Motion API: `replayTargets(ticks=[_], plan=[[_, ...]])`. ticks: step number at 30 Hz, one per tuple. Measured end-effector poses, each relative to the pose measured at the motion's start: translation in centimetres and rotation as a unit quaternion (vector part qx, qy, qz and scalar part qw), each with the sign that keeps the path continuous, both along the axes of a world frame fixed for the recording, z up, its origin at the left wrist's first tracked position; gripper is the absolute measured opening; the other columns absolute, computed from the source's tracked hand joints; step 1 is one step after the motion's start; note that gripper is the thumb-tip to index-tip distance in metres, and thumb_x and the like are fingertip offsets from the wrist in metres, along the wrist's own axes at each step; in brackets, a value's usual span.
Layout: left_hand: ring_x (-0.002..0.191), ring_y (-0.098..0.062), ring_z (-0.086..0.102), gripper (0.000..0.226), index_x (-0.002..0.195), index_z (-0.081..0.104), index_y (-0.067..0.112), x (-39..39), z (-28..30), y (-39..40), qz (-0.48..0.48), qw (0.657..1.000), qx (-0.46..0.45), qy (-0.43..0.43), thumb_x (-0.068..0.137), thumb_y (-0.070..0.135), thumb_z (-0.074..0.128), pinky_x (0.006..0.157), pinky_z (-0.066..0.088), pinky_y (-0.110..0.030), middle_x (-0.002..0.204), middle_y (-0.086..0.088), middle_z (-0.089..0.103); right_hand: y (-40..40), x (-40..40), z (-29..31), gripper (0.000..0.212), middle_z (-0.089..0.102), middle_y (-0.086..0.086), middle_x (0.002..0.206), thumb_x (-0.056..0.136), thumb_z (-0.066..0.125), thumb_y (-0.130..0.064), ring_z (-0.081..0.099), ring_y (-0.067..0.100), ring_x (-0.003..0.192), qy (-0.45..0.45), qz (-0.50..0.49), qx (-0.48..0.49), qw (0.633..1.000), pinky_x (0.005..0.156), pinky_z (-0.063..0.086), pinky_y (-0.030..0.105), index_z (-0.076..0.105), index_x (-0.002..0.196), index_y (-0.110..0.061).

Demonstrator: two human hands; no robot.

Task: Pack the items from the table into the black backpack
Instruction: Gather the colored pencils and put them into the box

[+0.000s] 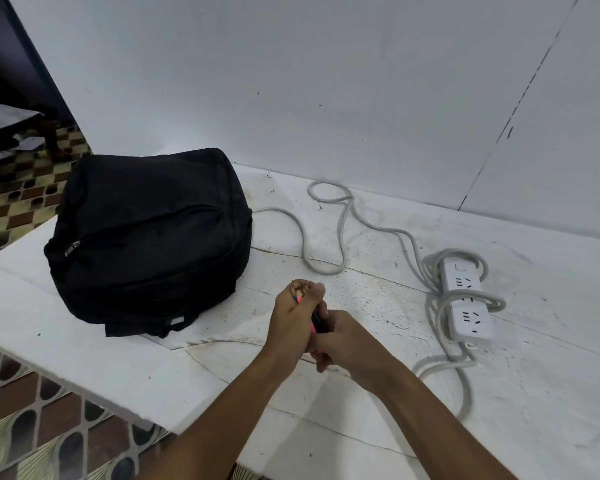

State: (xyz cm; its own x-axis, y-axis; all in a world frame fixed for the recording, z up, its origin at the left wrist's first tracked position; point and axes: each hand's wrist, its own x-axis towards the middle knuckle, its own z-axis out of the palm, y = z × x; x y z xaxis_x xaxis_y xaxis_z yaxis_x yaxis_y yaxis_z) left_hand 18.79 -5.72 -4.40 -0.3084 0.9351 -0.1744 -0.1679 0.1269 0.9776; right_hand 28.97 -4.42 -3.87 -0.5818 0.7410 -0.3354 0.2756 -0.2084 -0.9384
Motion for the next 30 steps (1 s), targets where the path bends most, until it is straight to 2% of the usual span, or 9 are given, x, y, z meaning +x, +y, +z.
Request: replayTargets(ticks=[5,8,13,16,19,24,25,27,30], plan=[[0.089,-0.017,0.064,0.022,0.103,0.059,0.009,-0.6,0.4,-0.5,-0.082,0.994,0.005,0.078,0.094,0.029,0.057,0.071,0.052,-0.021,0.098,-0.008,0.064,0.0,0.0,-0.1,0.01,0.062,0.007,0.063,0.071,0.056,-0.003,0.059,0.02,0.058,0.051,0.012,0.003,0.999,0.055,0.051,0.029,0.066,0.072,-0.008],[0.079,-0.019,0.062,0.029,0.104,0.06,0.002,-1.3,1.2,-0.4,-0.135,0.986,-0.006,0.096,0.094,0.029,0.057,0.07,0.053,-0.031,0.088,-0.013,0.061,-0.6,-0.8,-0.3,0.017,0.049,0.005,0.046,0.066,0.054,-0.008,0.046,0.018,0.04,0.061,-0.044,-0.004,0.997,0.042,0.038,0.023,0.057,0.051,-0.014],[0.095,-0.021,0.067,0.023,0.084,0.065,0.013,-2.1,1.5,-0.5,-0.167,0.981,-0.038,0.086,0.092,0.033,0.059,0.086,0.053,-0.034,0.103,-0.003,0.072,-1.2,-1.6,-0.6,0.026,0.054,0.011,0.047,0.085,0.051,-0.002,0.053,0.026,0.039,0.035,-0.08,0.009,0.996,0.041,0.041,0.023,0.057,0.06,-0.003],[0.098,-0.024,0.067,0.026,0.089,0.068,0.01,-2.4,1.8,-0.6,-0.158,0.981,-0.051,0.105,0.089,0.035,0.063,0.094,0.052,-0.042,0.103,-0.012,0.071,-1.4,-2.1,-0.5,0.028,0.052,0.009,0.044,0.089,0.046,0.002,0.051,0.023,0.036,0.036,-0.08,0.032,0.996,0.039,0.041,0.023,0.054,0.063,-0.003],[0.087,-0.022,0.066,0.044,0.102,0.061,-0.001,-3.3,2.8,-1.0,-0.144,0.98,-0.047,0.128,0.084,0.039,0.068,0.086,0.053,-0.038,0.091,-0.013,0.068,-1.1,-3.2,-0.1,0.024,0.048,0.009,0.043,0.088,0.044,0.002,0.043,0.022,0.034,0.037,-0.072,0.031,0.996,0.038,0.036,0.021,0.052,0.065,-0.003],[0.088,-0.011,0.065,0.049,0.114,0.06,0.015,-8.2,4.6,-3.0,-0.046,0.956,0.025,0.288,0.08,0.049,0.068,0.075,0.056,-0.026,0.096,0.004,0.067,-0.7,-5.2,0.8,0.019,0.045,0.007,0.046,0.084,0.058,-0.002,0.039,0.02,0.036,0.042,-0.028,-0.007,0.999,0.038,0.033,0.025,0.048,0.068,-0.005],[0.083,-0.012,0.065,0.039,0.107,0.064,0.013,-9.6,4.5,-3.5,0.002,0.936,0.08,0.342,0.082,0.042,0.07,0.072,0.056,-0.026,0.09,0.004,0.068,-0.6,-5.5,0.8,0.02,0.045,0.007,0.046,0.083,0.06,-0.002,0.039,0.02,0.035,0.042,-0.029,-0.01,0.999,0.038,0.034,0.025,0.047,0.069,-0.005],[0.077,-0.013,0.06,0.02,0.093,0.068,0.013,-13.8,4.3,-5.2,0.111,0.838,0.179,0.503,0.081,0.028,0.073,0.069,0.053,-0.028,0.081,0.005,0.066,-0.8,-6.8,1.1,0.02,0.046,0.007,0.047,0.083,0.061,-0.004,0.039,0.02,0.035,0.038,-0.007,-0.013,0.999,0.04,0.034,0.026,0.047,0.07,-0.004],[0.103,-0.023,0.052,0.039,0.101,0.066,0.017,-20.1,3.1,-6.5,0.116,0.697,0.134,0.695,0.069,0.038,0.071,0.086,0.045,-0.038,0.105,0.0,0.062,-1.0,-8.4,1.4,0.019,0.049,0.008,0.047,0.084,0.062,-0.005,0.044,0.02,0.036,0.038,0.026,-0.008,0.999,0.042,0.037,0.027,0.048,0.071,-0.004]])
